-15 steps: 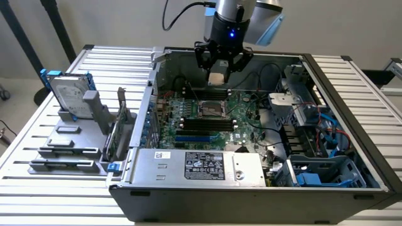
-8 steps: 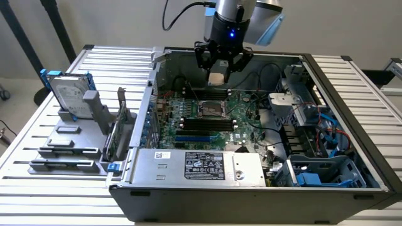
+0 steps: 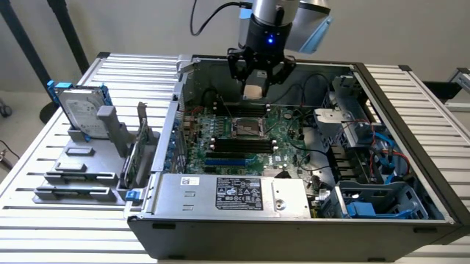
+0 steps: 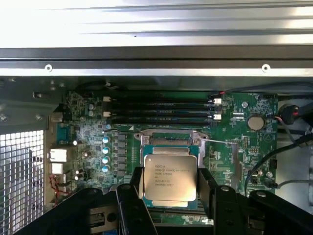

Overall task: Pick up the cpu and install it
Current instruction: 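Place the cpu into insertion slot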

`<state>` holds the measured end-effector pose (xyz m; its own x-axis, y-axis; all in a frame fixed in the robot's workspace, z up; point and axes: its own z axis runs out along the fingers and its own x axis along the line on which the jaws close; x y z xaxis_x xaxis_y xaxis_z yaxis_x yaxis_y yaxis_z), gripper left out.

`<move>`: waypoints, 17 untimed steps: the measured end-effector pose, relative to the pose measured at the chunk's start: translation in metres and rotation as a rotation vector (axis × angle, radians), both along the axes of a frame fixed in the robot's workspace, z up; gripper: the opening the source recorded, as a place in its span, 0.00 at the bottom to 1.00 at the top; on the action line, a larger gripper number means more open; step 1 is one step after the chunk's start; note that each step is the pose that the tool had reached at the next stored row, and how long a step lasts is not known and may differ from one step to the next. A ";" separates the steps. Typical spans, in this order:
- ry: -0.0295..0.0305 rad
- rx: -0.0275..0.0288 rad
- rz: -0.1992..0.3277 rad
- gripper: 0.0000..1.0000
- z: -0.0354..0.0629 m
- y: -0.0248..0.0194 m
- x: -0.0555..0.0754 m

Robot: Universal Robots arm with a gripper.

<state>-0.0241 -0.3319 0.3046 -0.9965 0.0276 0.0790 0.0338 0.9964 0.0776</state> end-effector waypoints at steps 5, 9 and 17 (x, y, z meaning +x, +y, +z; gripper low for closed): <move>0.0000 0.0000 -0.091 0.54 -0.0011 0.0000 0.000; 0.0001 -0.0002 -0.162 0.54 -0.0018 0.0000 0.000; 0.0097 -0.0012 -0.283 0.54 -0.0027 0.0000 0.000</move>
